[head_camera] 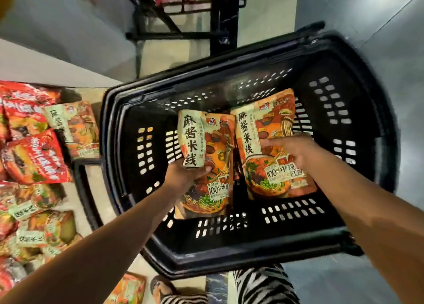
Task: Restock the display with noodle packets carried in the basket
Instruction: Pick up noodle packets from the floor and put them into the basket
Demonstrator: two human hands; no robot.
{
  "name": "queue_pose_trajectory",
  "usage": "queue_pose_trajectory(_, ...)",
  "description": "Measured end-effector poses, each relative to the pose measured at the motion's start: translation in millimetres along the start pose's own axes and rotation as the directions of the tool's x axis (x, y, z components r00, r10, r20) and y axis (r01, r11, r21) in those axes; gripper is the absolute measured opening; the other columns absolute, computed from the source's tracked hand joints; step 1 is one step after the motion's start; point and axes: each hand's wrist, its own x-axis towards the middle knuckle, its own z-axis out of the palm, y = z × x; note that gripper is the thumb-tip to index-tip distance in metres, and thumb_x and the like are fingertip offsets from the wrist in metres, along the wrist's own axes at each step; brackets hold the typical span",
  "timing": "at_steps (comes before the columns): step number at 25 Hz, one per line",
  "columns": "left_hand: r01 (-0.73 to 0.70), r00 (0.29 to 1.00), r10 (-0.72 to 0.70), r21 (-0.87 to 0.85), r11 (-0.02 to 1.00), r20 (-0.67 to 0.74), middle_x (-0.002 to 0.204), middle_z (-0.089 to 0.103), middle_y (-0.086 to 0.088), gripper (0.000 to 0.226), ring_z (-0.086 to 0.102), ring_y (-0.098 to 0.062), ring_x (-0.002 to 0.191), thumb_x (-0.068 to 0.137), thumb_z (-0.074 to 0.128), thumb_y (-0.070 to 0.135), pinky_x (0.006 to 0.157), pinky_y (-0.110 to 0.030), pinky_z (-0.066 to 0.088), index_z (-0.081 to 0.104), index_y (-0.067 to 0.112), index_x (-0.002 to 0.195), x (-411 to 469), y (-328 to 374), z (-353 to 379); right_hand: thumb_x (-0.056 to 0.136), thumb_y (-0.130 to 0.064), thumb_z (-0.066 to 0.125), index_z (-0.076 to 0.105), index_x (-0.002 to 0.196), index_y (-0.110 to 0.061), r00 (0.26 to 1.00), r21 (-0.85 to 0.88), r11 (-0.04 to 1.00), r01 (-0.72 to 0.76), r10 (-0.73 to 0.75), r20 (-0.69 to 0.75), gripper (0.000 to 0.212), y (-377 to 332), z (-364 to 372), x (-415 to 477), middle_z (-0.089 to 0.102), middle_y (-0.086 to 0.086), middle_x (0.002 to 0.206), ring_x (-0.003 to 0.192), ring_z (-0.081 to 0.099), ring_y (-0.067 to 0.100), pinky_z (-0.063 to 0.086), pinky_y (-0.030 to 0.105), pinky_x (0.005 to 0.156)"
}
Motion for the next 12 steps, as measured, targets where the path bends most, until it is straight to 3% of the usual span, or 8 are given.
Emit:
queue_pose_trajectory(2, 0.026, 0.999, -0.024, -0.076, 0.997, 0.038, 0.103, 0.075, -0.006, 0.045, 0.073, -0.021, 0.088, 0.071, 0.086, 0.019, 0.078, -0.034, 0.058, 0.066, 0.010, 0.110, 21, -4, 8, 0.054, -0.038, 0.089, 0.043, 0.142, -0.013, 0.994, -0.070, 0.997, -0.037, 0.044, 0.099, 0.102, 2, 2, 27, 0.042, 0.010, 0.150, 0.143, 0.032, 0.029, 0.024, 0.046, 0.116)
queue_pose_trajectory(4, 0.053, 0.995, -0.041, -0.137, 0.989, 0.087, 0.104, 0.075, -0.005, 0.045, 0.073, -0.023, 0.094, 0.072, 0.085, 0.018, 0.089, -0.040, 0.056, 0.067, 0.011, 0.112, 38, -8, 13, 0.039, -0.045, 0.095, 0.051, 0.137, -0.017, 0.990, -0.127, 0.991, -0.049, 0.065, 0.129, 0.110, 8, 3, 49, 0.046, 0.009, 0.148, 0.140, 0.037, 0.028, 0.026, 0.048, 0.118)
queue_pose_trajectory(6, 0.060, 0.996, -0.052, -0.124, 0.990, 0.072, 0.103, 0.075, -0.001, 0.040, 0.071, -0.021, 0.096, 0.075, 0.084, 0.022, 0.090, -0.037, 0.055, 0.067, 0.016, 0.110, 51, -13, 19, 0.037, -0.040, 0.098, 0.059, 0.124, -0.015, 0.999, -0.095, 0.995, -0.022, 0.026, 0.039, 0.098, 15, 1, 65, 0.060, 0.012, 0.133, 0.126, 0.054, 0.029, 0.039, 0.050, 0.110)
queue_pose_trajectory(8, 0.065, 0.998, -0.064, 0.027, 0.998, -0.028, 0.110, 0.071, -0.003, 0.042, 0.068, -0.022, 0.098, 0.083, 0.077, 0.029, 0.086, -0.034, 0.055, 0.063, 0.012, 0.118, 55, -13, 23, 0.053, -0.031, 0.095, 0.063, 0.115, -0.009, 0.980, -0.115, 0.992, 0.050, -0.071, -0.188, 0.073, 21, 1, 73, 0.067, 0.016, 0.120, 0.105, 0.065, 0.029, 0.052, 0.040, 0.091)
queue_pose_trajectory(10, 0.087, 0.994, -0.068, 0.238, 0.967, -0.090, 0.118, 0.065, -0.010, 0.042, 0.063, -0.026, 0.105, 0.094, 0.065, 0.031, 0.083, -0.034, 0.050, 0.056, 0.003, 0.124, 45, -9, 24, 0.066, -0.035, 0.088, 0.051, 0.127, -0.005, 0.900, -0.449, 0.893, 0.020, -0.211, -0.381, 0.077, 25, 4, 73, 0.060, 0.020, 0.127, 0.115, 0.057, 0.034, 0.047, 0.038, 0.090)
queue_pose_trajectory(12, 0.018, 0.998, 0.007, 0.364, 0.931, -0.067, 0.117, 0.058, -0.005, 0.035, 0.058, -0.024, 0.103, 0.098, 0.057, 0.036, 0.081, -0.033, 0.045, 0.048, 0.012, 0.122, 26, -3, 21, 0.070, -0.045, 0.083, 0.036, 0.140, -0.008, 0.877, -0.735, 0.678, 0.011, -0.359, -0.319, 0.093, 29, 16, 59, 0.049, 0.020, 0.137, 0.129, 0.042, 0.039, 0.036, 0.039, 0.103)
